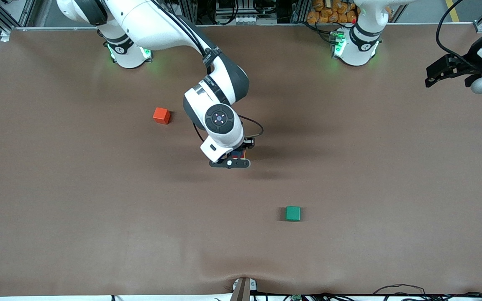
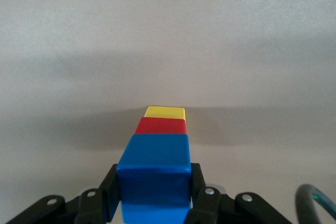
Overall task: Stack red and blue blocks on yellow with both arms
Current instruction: 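Lower the blue cube onto the red cube with the right gripper, then open the right gripper and draw it back from the stack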
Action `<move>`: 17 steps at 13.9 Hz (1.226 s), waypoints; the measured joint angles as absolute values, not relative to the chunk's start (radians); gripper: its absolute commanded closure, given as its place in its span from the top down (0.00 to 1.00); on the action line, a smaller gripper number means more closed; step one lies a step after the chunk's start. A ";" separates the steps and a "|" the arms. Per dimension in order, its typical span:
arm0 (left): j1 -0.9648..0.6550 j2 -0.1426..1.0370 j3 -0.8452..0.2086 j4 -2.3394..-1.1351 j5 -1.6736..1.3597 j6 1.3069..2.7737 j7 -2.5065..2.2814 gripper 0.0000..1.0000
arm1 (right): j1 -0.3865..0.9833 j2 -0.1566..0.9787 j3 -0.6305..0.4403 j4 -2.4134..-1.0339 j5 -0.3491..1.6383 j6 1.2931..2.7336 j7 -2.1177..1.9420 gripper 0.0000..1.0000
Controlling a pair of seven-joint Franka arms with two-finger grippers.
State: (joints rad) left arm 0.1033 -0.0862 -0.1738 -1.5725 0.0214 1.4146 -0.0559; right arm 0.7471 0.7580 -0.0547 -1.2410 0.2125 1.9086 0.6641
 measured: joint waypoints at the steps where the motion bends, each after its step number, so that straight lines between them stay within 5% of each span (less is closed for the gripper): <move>1: 0.103 -0.086 -0.173 -1.573 0.021 1.414 -0.056 1.00 | 0.747 0.759 -0.055 -1.241 0.212 1.909 0.664 0.00; 4: 0.103 -0.086 -0.173 -1.573 0.021 1.413 -0.056 1.00 | 0.750 0.761 -0.055 -1.241 0.212 1.910 0.664 0.00; 5: 0.103 -0.086 -0.173 -1.573 0.021 1.413 -0.056 1.00 | 0.753 0.761 -0.055 -1.241 0.212 1.911 0.665 0.23; 6: 0.103 -0.086 -0.173 -1.573 0.021 1.413 -0.056 1.00 | 0.756 0.761 -0.055 -1.241 0.212 1.911 0.667 0.85; 7: 0.103 -0.086 -0.173 -1.573 0.021 1.413 -0.056 1.00 | 0.758 0.761 -0.055 -1.241 0.212 1.911 0.668 1.00; 17: 0.105 -0.087 -0.171 -1.573 0.021 1.413 -0.039 1.00 | 0.750 0.763 -0.071 -1.208 0.195 1.842 0.669 1.00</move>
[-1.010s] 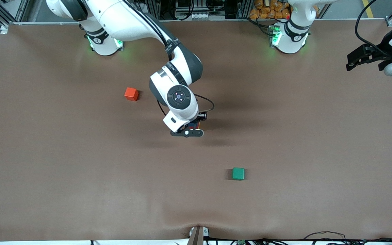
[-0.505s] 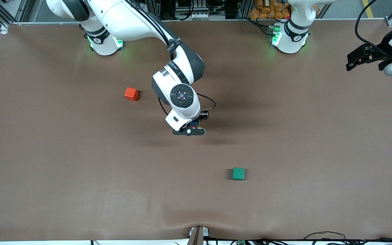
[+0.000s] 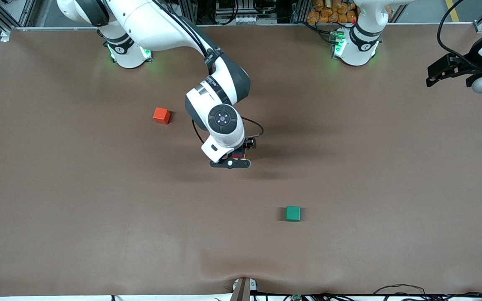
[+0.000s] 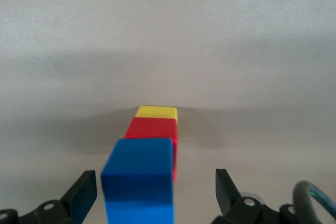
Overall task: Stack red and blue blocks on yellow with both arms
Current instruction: 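Open the right gripper and draw it back from the stack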
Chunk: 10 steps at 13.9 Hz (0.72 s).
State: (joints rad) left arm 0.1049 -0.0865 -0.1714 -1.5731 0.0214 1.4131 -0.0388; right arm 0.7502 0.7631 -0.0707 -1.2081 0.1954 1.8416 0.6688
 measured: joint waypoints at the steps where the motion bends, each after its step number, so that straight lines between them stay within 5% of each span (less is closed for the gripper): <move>1: 0.105 -0.087 -0.171 -1.573 0.021 1.413 -0.039 1.00 | 0.742 0.758 -0.075 -1.197 0.195 1.809 0.669 1.00; 10: 0.105 -0.086 -0.171 -1.567 0.021 1.414 -0.039 1.00 | 0.587 0.581 -0.079 -1.109 0.195 1.616 0.670 1.00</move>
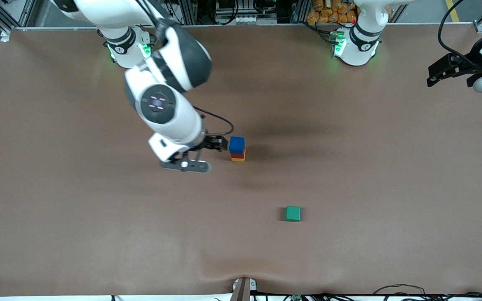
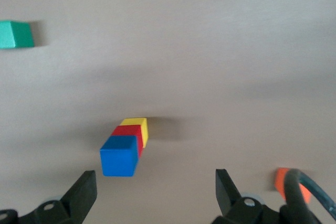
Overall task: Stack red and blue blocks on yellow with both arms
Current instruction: 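Open the right gripper and draw it back from the stack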
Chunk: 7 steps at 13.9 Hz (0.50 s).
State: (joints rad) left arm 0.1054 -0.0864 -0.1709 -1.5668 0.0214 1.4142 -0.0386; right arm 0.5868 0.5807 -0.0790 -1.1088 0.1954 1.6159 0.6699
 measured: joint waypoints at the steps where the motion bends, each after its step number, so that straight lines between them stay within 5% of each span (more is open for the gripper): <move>1: 0.105 -0.086 -0.171 -1.564 0.021 1.415 -0.039 1.00 | 0.561 0.559 -0.080 -1.108 0.195 1.580 0.670 1.00; 7: 0.106 -0.082 -0.169 -1.552 0.021 1.415 -0.038 1.00 | 0.369 0.430 -0.086 -1.105 0.145 1.398 0.624 1.00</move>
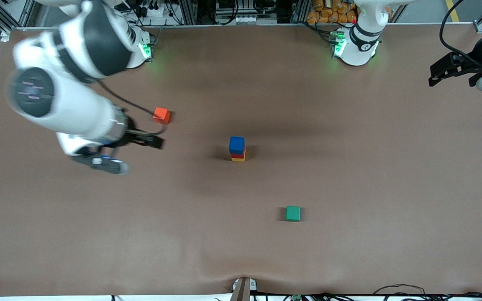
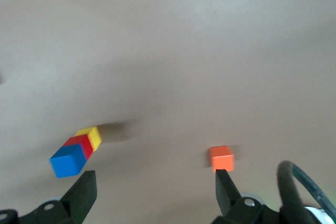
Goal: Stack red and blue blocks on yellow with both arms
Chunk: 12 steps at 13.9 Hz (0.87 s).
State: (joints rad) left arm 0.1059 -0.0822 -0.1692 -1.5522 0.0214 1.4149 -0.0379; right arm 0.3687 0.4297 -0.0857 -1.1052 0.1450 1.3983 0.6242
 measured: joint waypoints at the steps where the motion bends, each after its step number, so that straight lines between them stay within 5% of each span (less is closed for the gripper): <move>1: 0.106 -0.080 -0.169 -1.548 0.021 1.414 -0.039 1.00 | 0.335 0.410 -0.086 -1.105 0.126 1.390 0.576 1.00; 8: 0.105 -0.078 -0.194 -1.549 0.021 1.408 -0.040 1.00 | 0.158 0.259 -0.087 -1.120 -0.006 1.262 0.263 1.00; 12: 0.104 -0.080 -0.195 -1.543 0.021 1.408 -0.040 1.00 | 0.140 0.085 -0.087 -1.342 -0.040 1.341 0.234 1.00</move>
State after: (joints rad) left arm 0.1039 -0.0797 -0.1955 -1.5433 0.0214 1.4081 -0.0398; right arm 0.1401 0.0849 -0.0871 -1.3422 -0.0397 1.3412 0.2340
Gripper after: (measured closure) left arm 0.000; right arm 0.000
